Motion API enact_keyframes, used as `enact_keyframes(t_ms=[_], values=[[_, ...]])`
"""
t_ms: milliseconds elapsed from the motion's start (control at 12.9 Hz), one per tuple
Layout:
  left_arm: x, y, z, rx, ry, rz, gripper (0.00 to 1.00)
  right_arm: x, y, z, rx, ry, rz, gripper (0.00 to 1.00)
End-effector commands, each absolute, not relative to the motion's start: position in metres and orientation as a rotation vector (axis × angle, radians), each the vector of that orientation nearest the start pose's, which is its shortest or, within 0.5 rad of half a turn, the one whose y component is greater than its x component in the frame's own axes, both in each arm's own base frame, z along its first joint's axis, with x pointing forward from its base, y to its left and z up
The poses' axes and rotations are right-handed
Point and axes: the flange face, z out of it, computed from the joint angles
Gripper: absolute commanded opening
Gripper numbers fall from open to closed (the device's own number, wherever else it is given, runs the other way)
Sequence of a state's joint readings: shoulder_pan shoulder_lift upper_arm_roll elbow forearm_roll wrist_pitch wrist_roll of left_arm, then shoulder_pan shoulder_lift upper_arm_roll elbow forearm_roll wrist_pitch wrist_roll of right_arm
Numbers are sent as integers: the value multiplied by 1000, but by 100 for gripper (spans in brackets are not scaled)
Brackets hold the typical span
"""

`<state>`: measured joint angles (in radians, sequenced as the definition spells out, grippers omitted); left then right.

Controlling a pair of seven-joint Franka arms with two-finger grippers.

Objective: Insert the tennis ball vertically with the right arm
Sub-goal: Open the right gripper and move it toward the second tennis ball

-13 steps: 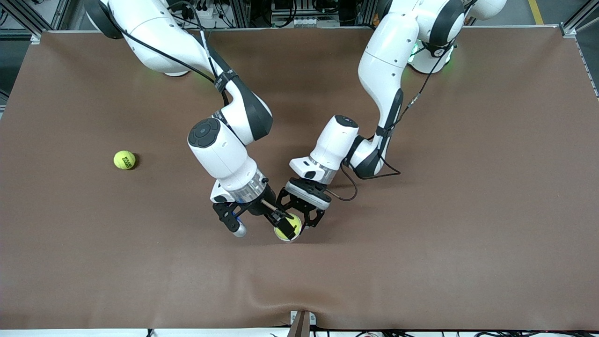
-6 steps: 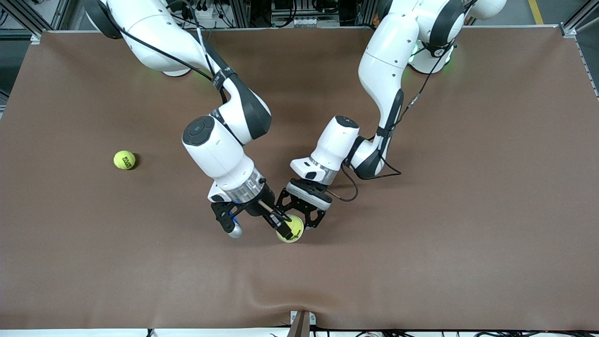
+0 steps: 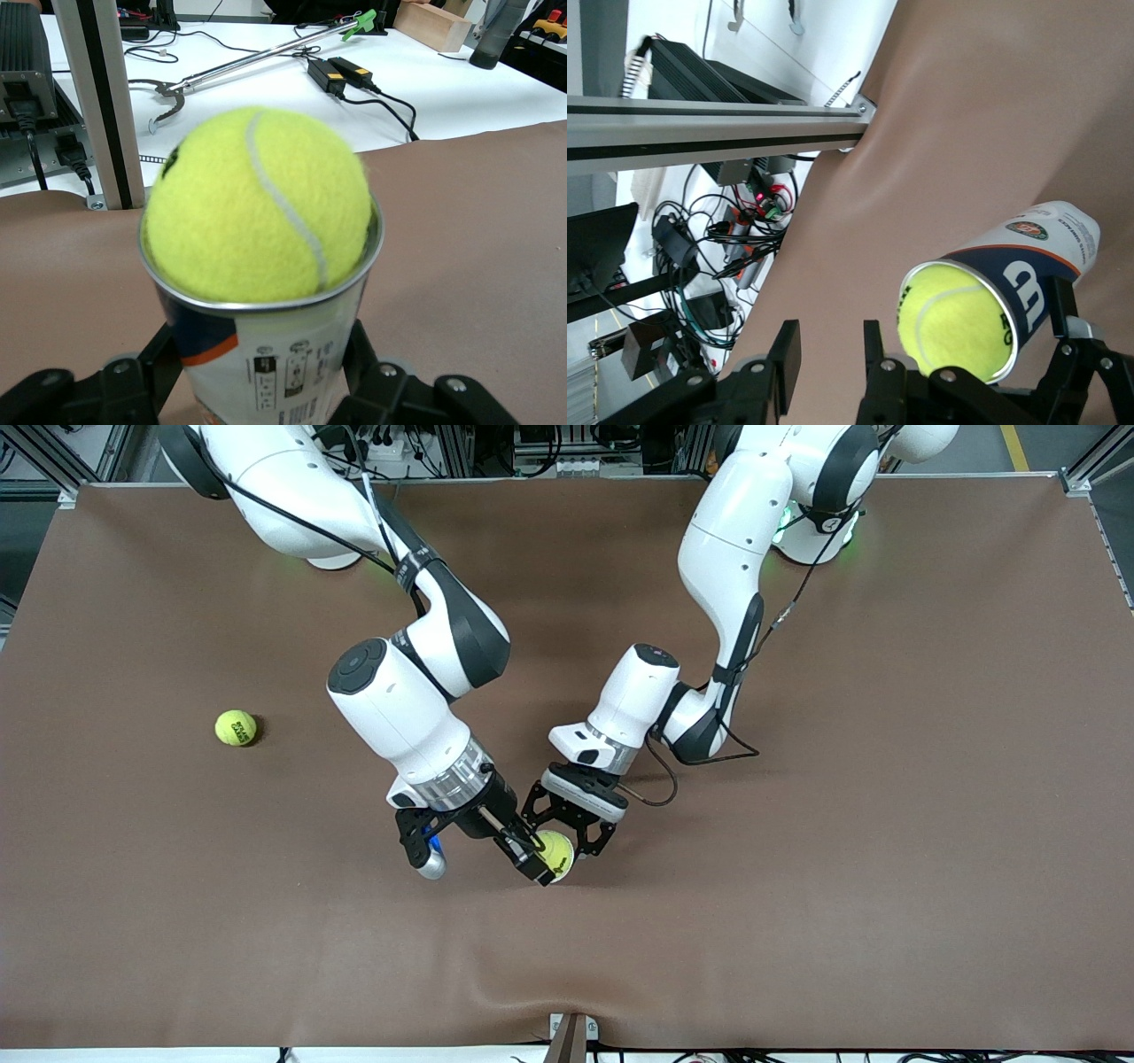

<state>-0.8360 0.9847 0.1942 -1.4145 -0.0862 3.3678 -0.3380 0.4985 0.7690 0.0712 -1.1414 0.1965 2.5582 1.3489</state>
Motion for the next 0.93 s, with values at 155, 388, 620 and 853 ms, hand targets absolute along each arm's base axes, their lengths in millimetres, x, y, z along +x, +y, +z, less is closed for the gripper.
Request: enact_keyframes(t_ms=[155, 388, 620, 853], values=[[591, -495, 227, -3086, 592, -1591, 75, 687, 425, 379, -2263, 1115, -247, 36], [593, -493, 227, -3075, 596, -1593, 75, 687, 423, 378, -2284, 1101, -248, 36], [593, -493, 227, -3073, 601, -1593, 75, 683, 416, 416, -2286, 1134, -157, 36], [591, -495, 229, -3034, 647, -1597, 75, 686, 365, 485, -2328, 1158, -101, 42]])
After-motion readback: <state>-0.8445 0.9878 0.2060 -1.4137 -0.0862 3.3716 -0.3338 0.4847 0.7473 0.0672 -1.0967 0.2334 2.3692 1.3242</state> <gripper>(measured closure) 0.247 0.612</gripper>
